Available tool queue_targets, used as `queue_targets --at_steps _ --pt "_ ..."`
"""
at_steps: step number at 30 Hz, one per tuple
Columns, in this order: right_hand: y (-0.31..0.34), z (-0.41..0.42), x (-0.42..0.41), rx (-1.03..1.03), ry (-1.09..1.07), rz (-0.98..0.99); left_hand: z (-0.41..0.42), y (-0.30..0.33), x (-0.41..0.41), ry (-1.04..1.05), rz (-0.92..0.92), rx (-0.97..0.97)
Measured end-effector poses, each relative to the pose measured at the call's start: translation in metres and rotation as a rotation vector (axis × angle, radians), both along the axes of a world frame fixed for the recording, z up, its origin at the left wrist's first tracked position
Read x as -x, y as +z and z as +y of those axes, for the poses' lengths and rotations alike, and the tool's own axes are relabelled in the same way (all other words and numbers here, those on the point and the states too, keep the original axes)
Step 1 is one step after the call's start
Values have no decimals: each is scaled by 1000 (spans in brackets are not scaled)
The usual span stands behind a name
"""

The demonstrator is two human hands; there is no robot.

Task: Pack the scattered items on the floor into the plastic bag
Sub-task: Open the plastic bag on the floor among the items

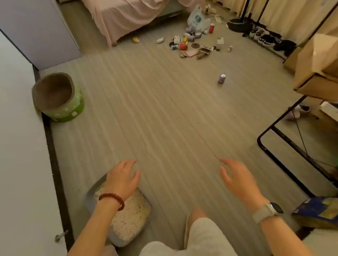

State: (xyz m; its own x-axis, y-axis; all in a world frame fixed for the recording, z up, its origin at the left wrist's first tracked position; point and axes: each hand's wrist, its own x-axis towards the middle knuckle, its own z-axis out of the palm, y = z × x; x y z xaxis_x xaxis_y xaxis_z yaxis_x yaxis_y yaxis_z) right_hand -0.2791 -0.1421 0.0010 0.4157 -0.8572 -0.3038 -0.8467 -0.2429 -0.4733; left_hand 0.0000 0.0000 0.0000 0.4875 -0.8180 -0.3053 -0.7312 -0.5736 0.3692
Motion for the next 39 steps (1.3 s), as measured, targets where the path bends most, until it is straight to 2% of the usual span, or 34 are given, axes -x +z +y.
queue_targets --at_steps 2,7,11,17,24,28,33,39 --pt "-11 -31 -11 -11 -23 -4 -31 -11 -11 49 36 18" --pt "-31 -131 -62 -39 -30 38 -146 -31 -30 13 53 8" --pt "-35 -238 -112 -143 -20 2 -268 -25 -53 19 95 -13" --pt "-27 -372 -203 -157 86 53 -416 -2 -114 65 104 47" --pt "-50 -516 -327 -130 138 103 -502 -39 -242 165 65 -103" --pt "-57 -612 -402 -156 87 99 -591 -54 -332 195 80 -135" --pt "-24 -746 -502 -62 60 83 -755 -30 -444 145 -9 -34" --pt "-1 -899 -586 38 -11 20 -931 -5 -535 72 -35 109"
